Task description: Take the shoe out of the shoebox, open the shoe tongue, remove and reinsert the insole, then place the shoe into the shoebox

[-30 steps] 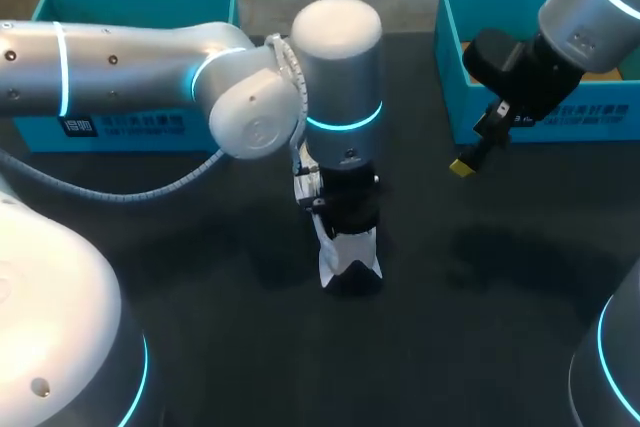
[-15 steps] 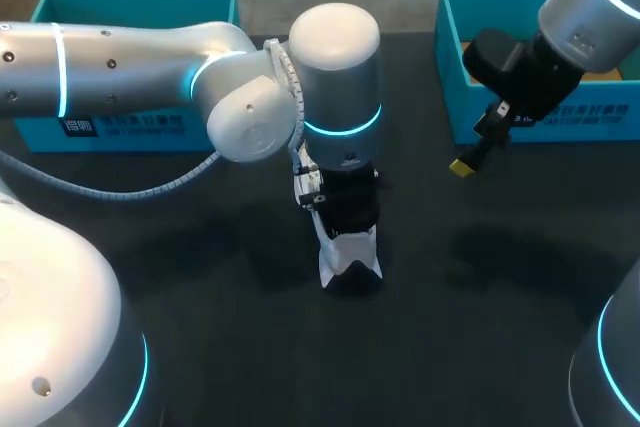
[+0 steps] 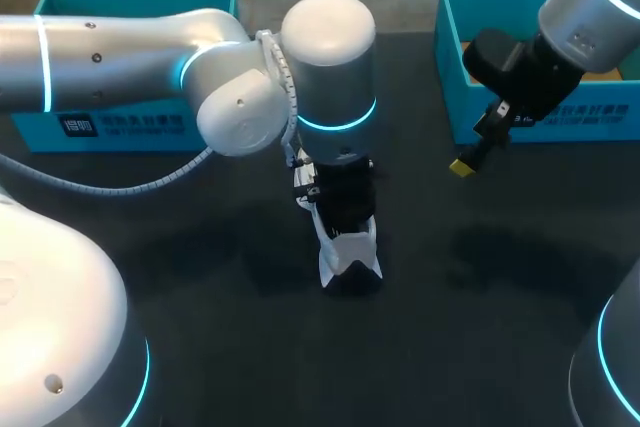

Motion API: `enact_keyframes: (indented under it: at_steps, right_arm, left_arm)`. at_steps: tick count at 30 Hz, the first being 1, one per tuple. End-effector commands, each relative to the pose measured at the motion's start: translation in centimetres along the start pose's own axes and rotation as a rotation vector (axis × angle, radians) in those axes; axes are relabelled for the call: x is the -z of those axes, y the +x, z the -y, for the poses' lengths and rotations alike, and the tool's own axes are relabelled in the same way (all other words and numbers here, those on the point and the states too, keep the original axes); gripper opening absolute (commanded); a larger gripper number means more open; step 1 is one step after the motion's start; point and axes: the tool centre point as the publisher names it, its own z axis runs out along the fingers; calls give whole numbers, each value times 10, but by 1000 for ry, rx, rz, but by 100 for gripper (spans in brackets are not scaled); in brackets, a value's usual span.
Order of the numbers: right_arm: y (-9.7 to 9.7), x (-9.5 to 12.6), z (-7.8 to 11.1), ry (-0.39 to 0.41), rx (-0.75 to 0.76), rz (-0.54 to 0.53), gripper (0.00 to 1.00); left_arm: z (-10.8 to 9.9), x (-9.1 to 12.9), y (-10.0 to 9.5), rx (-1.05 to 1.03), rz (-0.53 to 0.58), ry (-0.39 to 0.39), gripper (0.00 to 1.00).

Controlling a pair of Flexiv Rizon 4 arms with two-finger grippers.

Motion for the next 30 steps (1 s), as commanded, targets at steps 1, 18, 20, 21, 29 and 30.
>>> enact_keyframes:
  at_steps: [1, 18, 20, 21, 29, 30]
  right_arm:
    - [0, -1, 0, 2, -1, -1, 100]
    - [0, -1, 0, 2, -1, -1, 100]
    - [0, -1, 0, 2, -1, -1, 100]
    - [0, -1, 0, 2, -1, -1, 100]
    - [0, -1, 0, 2, -1, -1, 100]
    - [0, -1, 0, 2, -1, -1, 100]
  left_arm:
    - [0, 0, 1, -1, 2, 0, 0]
    - [-14, 12, 2, 25, 10, -180, 0]
    - [-16, 15, 3, 23, 4, -209, 0]
    - [-17, 17, 3, 24, 3, -209, 0]
    - [-28, 27, 8, 4, -10, -262, 0]
    - [-29, 27, 8, -2, -13, -265, 0]
